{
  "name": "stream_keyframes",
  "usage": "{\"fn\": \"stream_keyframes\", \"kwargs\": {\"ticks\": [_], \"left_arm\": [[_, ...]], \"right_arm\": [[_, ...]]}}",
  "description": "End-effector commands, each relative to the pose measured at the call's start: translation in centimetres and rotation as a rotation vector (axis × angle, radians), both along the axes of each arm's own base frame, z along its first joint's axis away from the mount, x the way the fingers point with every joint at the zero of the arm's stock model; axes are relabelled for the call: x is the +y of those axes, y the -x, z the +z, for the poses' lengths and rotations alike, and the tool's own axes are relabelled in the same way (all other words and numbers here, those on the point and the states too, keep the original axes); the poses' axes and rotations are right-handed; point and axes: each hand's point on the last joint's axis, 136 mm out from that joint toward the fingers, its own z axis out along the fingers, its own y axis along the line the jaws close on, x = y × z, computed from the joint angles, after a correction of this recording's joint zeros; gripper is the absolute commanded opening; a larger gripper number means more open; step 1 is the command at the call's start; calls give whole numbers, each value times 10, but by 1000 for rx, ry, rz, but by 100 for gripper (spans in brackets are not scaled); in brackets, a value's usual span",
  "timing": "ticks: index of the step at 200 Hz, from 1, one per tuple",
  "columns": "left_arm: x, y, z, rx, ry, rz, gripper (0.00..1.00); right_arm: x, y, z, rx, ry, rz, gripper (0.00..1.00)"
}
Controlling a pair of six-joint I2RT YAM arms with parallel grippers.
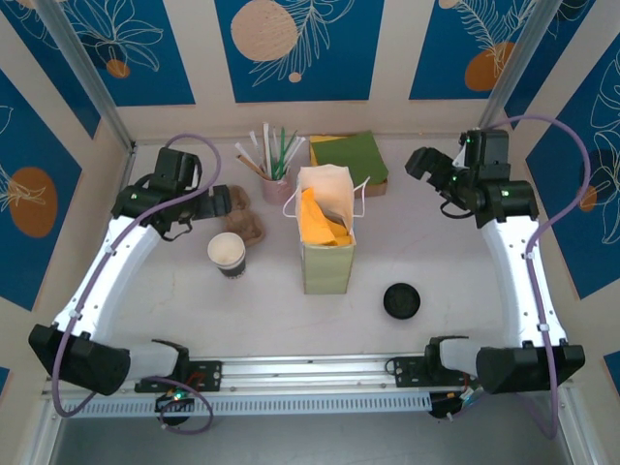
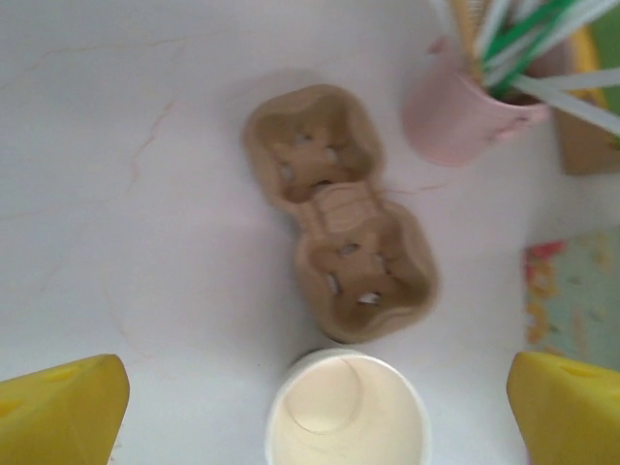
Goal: Pack the takeout coffee
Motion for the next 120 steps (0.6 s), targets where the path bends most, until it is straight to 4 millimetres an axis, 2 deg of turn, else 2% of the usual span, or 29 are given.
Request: {"fn": "stream_keyframes", "kwargs": {"ticks": [1, 28, 49, 96, 120], "left_arm": [[36, -13, -2, -99, -49, 140, 100], [71, -22, -32, -101, -100, 239, 100], [93, -28, -53, -92, -132, 295, 100], [134, -36, -98, -82, -183, 395, 100], [140, -45, -118, -114, -206, 362, 100]], "right_arm": [[-25, -8, -30, -4, 139, -42, 99], [-49, -11, -78, 30, 257, -99, 99], [-62, -14, -105, 30, 326, -116, 99], [-73, -25, -161, 53, 394, -75, 99], [-71, -33, -183, 76, 394, -56, 99]]}}
